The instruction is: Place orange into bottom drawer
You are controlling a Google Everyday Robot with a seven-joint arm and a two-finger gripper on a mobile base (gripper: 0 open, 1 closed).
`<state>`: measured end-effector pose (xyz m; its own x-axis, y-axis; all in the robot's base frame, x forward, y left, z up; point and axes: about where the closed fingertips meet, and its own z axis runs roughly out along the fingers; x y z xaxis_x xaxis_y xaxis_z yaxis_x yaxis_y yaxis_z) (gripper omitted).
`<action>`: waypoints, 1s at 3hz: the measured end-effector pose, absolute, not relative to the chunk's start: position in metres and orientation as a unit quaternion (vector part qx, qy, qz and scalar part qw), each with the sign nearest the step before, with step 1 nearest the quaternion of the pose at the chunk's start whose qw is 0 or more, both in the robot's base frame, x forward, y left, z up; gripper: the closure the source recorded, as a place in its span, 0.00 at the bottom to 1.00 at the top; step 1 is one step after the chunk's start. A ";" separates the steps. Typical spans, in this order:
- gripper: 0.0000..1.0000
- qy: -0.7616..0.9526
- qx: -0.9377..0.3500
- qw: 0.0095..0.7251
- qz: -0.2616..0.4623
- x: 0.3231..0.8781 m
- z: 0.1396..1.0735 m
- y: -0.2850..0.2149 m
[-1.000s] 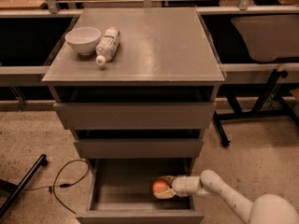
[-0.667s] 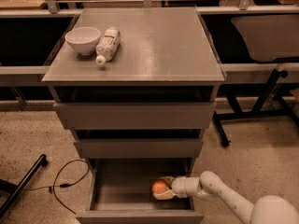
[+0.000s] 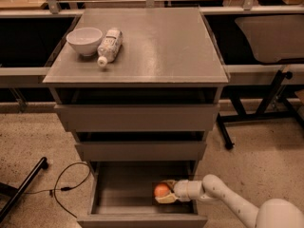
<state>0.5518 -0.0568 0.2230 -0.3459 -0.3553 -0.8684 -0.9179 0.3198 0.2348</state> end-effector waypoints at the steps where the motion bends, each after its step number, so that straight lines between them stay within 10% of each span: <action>1: 0.35 0.726 -0.439 0.367 0.382 0.552 0.223 -0.057; 3: 0.00 0.727 -0.440 0.369 0.376 0.551 0.224 -0.056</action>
Offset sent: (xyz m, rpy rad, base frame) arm 0.0015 -0.0038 0.0033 -0.0208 -0.0163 -0.0164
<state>0.5508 -0.0558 0.2244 -0.3404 -0.3629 -0.8674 -0.9176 0.3297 0.2222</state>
